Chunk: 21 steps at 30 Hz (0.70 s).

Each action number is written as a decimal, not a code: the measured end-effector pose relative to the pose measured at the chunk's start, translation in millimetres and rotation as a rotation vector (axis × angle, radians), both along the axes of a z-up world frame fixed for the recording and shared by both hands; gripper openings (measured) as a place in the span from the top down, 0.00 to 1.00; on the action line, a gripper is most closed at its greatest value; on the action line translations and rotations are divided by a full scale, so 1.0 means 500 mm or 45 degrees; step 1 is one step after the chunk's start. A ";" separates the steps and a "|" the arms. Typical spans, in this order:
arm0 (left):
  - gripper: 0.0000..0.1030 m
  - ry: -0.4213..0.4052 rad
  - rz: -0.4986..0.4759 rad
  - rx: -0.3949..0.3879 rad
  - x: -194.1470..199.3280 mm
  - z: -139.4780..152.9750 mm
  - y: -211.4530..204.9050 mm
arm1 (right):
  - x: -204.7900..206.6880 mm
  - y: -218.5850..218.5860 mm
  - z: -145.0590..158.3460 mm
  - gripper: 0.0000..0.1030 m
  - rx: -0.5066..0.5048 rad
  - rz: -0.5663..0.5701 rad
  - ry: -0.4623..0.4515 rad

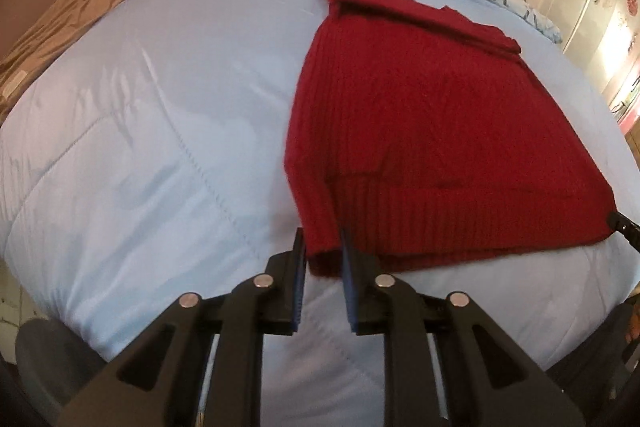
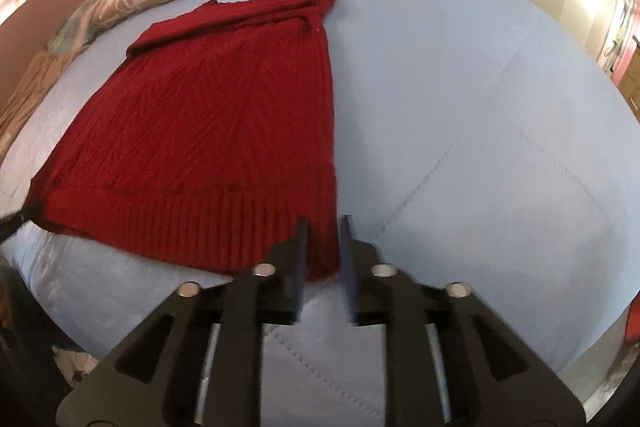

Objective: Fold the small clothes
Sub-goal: 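Grasp the ribbed hem with the left gripper beside the right gripper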

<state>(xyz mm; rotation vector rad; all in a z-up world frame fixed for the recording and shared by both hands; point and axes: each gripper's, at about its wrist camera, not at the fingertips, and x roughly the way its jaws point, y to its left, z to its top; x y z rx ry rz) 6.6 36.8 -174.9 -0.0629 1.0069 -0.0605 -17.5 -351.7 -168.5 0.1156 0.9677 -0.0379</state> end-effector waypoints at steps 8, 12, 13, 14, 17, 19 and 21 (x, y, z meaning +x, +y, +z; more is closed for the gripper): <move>0.66 -0.049 0.049 -0.026 0.029 0.018 0.036 | 0.019 -0.005 -0.011 0.62 0.091 0.008 -0.006; 0.66 0.030 0.000 -0.026 0.046 -0.029 0.014 | 0.026 0.000 -0.017 0.89 0.152 0.012 0.024; 0.67 0.041 -0.013 -0.031 0.046 -0.037 0.006 | 0.024 0.003 -0.012 0.89 0.145 0.012 0.015; 0.67 0.043 -0.023 -0.034 0.045 -0.042 0.000 | 0.021 0.004 -0.007 0.90 0.140 0.011 0.007; 0.68 0.041 -0.016 -0.055 0.048 -0.046 -0.003 | 0.018 0.002 0.000 0.90 0.154 0.005 -0.002; 0.69 0.051 -0.001 -0.086 0.050 -0.048 0.001 | 0.017 0.000 0.005 0.90 0.154 0.010 -0.009; 0.71 0.053 -0.008 -0.102 0.052 -0.047 0.003 | 0.021 0.000 0.007 0.90 0.149 0.014 -0.010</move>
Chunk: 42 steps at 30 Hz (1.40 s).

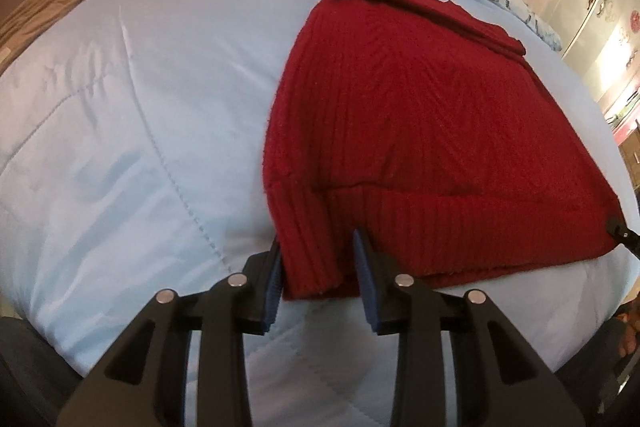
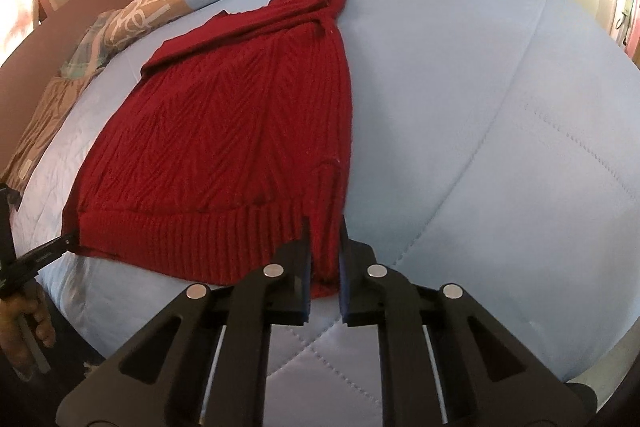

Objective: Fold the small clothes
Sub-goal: 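Grasp the ribbed hem with the left gripper beside the right gripper, then lift the hem with both grippers and fold it toward the collar, release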

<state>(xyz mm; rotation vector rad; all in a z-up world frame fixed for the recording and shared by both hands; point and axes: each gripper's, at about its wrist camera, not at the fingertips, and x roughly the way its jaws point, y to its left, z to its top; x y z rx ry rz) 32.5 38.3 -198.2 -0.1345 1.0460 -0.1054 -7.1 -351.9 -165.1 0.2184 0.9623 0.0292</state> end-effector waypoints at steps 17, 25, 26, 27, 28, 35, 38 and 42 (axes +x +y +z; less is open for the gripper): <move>0.93 -0.126 -0.005 0.075 0.006 0.088 -0.003 | 0.014 0.001 0.076 0.90 -0.062 0.015 -0.102; 0.93 -0.282 -0.006 0.080 0.081 0.194 -0.005 | 0.089 0.000 0.156 0.90 -0.106 0.046 -0.208; 0.93 -0.295 -0.008 0.082 0.097 0.205 -0.007 | 0.105 -0.001 0.169 0.90 -0.105 0.049 -0.225; 0.93 -0.310 -0.006 0.081 0.115 0.219 -0.008 | 0.117 -0.003 0.176 0.90 -0.106 0.050 -0.234; 0.93 -0.325 -0.002 0.079 0.137 0.231 -0.009 | 0.132 -0.004 0.186 0.90 -0.107 0.053 -0.245; 0.93 -0.365 0.035 0.075 0.311 0.283 -0.014 | 0.290 -0.025 0.239 0.90 -0.037 0.036 -0.284; 0.93 -0.367 0.069 0.080 0.397 0.289 -0.011 | 0.390 -0.045 0.245 0.90 0.028 0.006 -0.269; 0.93 -0.340 0.112 0.052 0.506 0.286 -0.011 | 0.505 -0.069 0.229 0.90 0.095 -0.044 -0.236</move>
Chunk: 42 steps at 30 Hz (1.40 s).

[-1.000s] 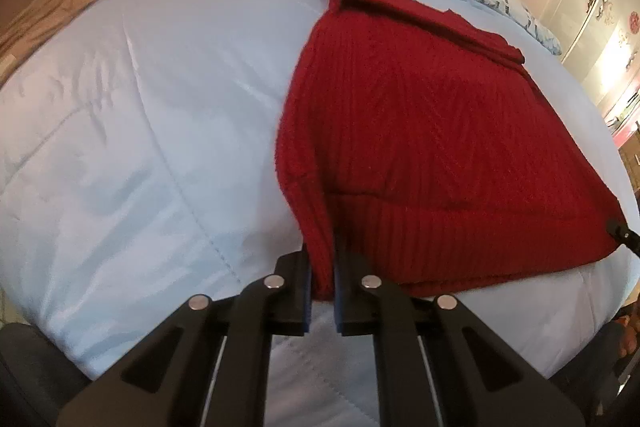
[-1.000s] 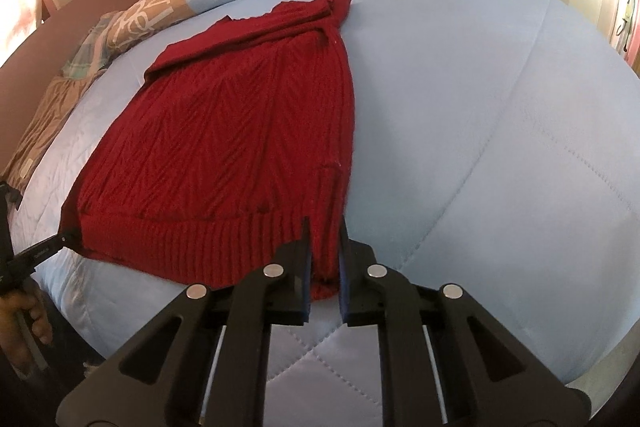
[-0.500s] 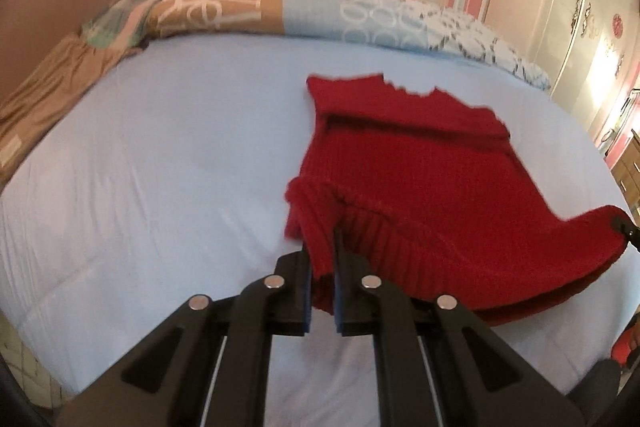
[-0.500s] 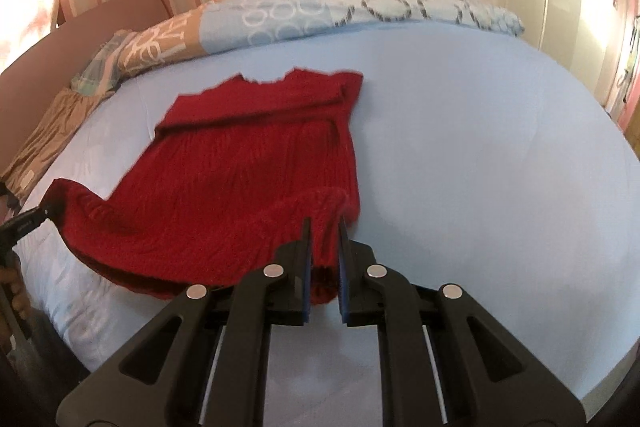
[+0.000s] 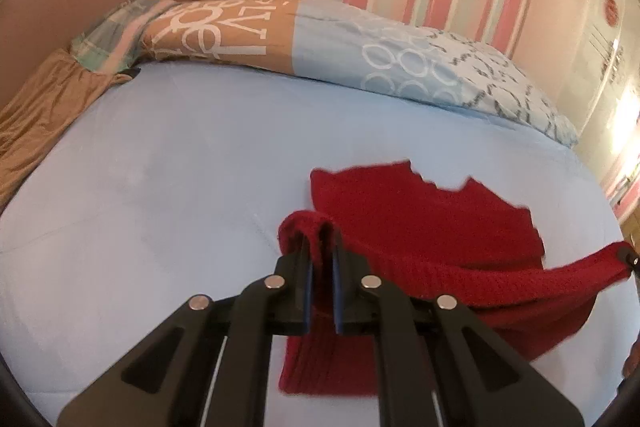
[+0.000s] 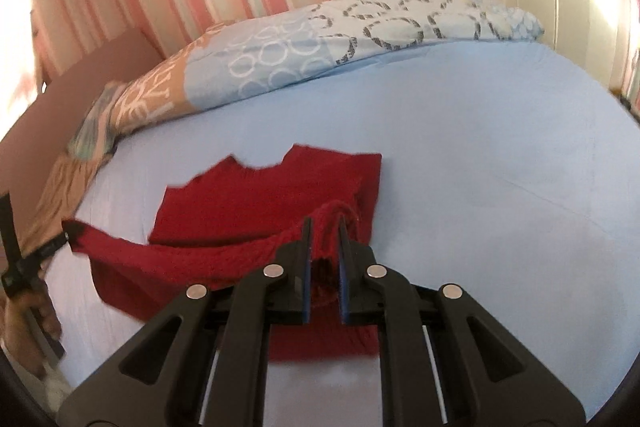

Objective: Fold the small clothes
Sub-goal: 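Lift the hem with both grippers and fold it toward the collar, release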

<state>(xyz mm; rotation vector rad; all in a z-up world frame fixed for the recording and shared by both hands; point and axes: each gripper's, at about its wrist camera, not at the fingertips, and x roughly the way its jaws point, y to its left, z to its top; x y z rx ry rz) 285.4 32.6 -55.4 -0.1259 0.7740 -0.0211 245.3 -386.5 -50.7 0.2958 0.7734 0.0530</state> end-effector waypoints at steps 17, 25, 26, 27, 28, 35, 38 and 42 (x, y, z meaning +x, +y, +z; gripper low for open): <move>0.93 0.110 0.067 0.127 0.354 -0.114 -0.049 | 0.339 -0.026 -0.146 0.90 -0.066 -0.040 0.182; 0.93 0.168 0.100 0.175 0.446 -0.181 -0.055 | 0.440 -0.040 -0.208 0.88 -0.035 -0.068 0.284; 0.93 0.174 0.105 0.181 0.457 -0.187 -0.055 | 0.449 -0.036 -0.212 0.88 -0.055 -0.064 0.289; 0.93 0.180 0.114 0.198 0.471 -0.195 -0.055 | 0.459 -0.034 -0.217 0.88 -0.064 -0.062 0.296; 0.93 0.184 0.122 0.206 0.480 -0.199 -0.055 | 0.468 -0.033 -0.221 0.88 -0.073 -0.066 0.302; 0.95 0.204 0.132 0.252 0.521 -0.211 -0.036 | 0.507 -0.026 -0.233 0.80 -0.147 -0.049 0.349; 0.95 0.185 0.120 0.268 0.510 -0.200 -0.027 | 0.498 -0.044 -0.209 0.29 -0.169 -0.108 0.288; 0.92 0.141 0.075 0.260 0.469 -0.160 -0.025 | 0.464 -0.076 -0.161 0.25 -0.112 -0.136 0.208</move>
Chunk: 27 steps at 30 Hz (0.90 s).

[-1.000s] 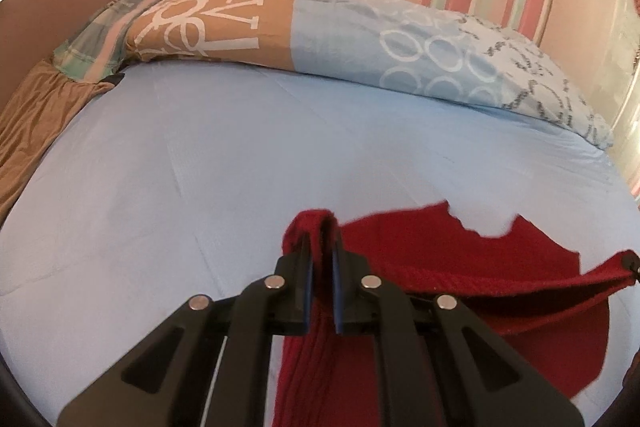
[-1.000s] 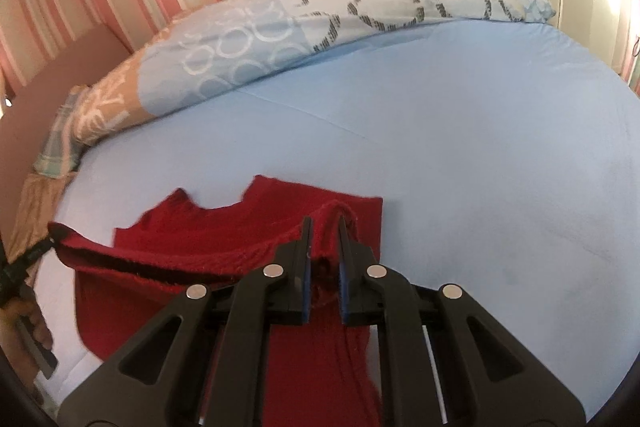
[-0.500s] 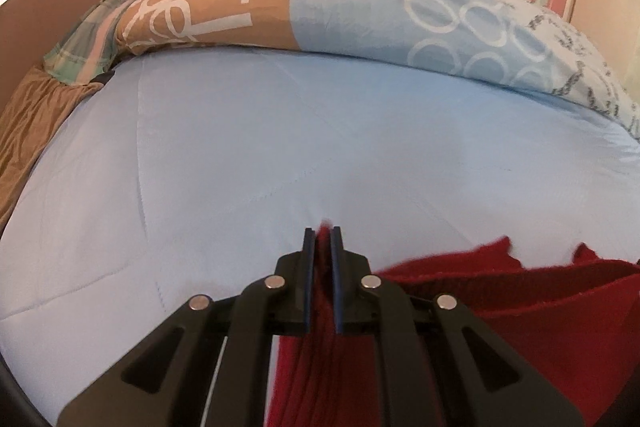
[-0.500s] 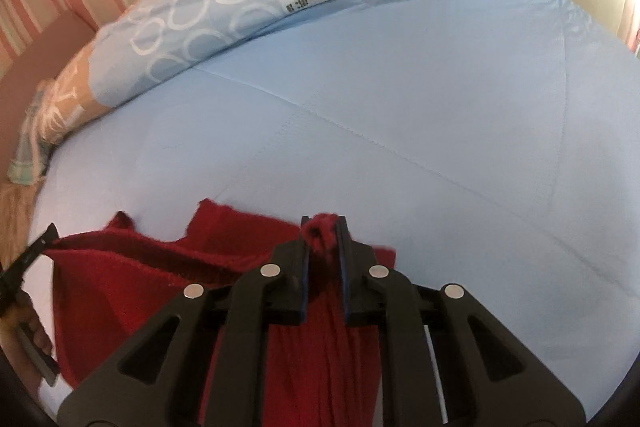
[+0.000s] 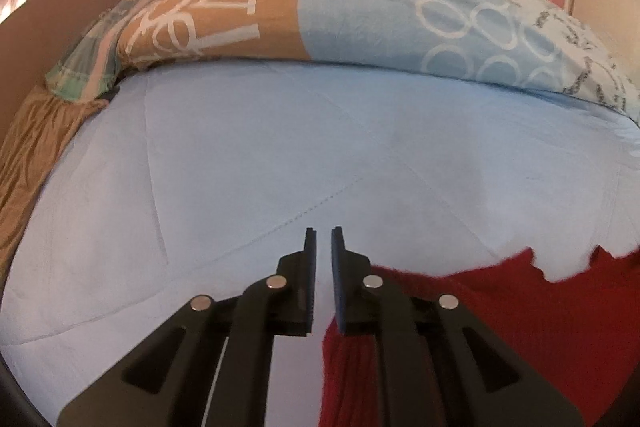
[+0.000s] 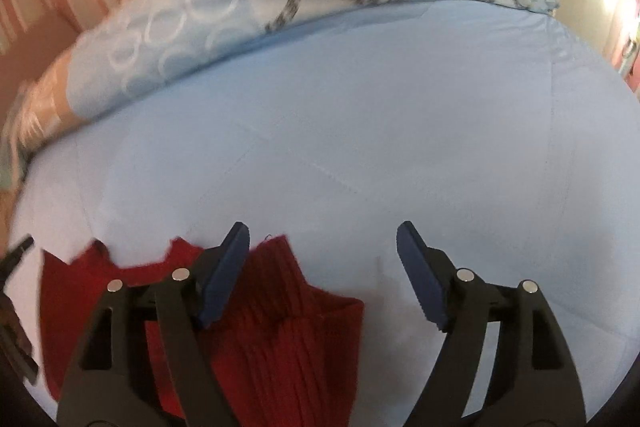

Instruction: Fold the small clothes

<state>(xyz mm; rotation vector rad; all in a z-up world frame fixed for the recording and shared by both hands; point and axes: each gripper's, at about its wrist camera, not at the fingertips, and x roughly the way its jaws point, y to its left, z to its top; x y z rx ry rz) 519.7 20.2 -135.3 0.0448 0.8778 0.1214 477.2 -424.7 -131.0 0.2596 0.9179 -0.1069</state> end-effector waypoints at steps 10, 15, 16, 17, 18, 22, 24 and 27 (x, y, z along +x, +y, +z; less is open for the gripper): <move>0.85 -0.006 -0.177 -0.041 -0.125 0.020 -0.071 | -0.089 0.108 0.030 0.22 -0.206 0.292 0.012; 0.84 0.047 -0.255 -0.077 -0.138 -0.015 -0.111 | -0.069 0.213 -0.012 0.22 -0.054 0.504 0.093; 0.84 0.058 -0.273 -0.076 -0.137 -0.023 -0.121 | -0.063 0.230 -0.029 0.22 -0.058 0.518 0.129; 0.84 0.069 -0.283 -0.076 -0.137 -0.029 -0.127 | -0.057 0.247 -0.045 0.22 -0.078 0.536 0.161; 0.84 0.082 -0.290 -0.063 -0.132 -0.039 -0.134 | -0.048 0.264 -0.068 0.23 -0.131 0.545 0.197; 0.82 0.164 -0.252 0.014 -0.094 -0.094 -0.134 | -0.016 0.272 -0.126 0.18 -0.265 0.459 0.267; 0.78 0.175 -0.237 0.049 -0.076 -0.112 -0.131 | 0.004 0.258 -0.131 0.14 -0.257 0.396 0.250; 0.78 0.159 -0.210 0.097 -0.054 -0.118 -0.127 | 0.036 0.240 -0.137 0.14 -0.258 0.328 0.221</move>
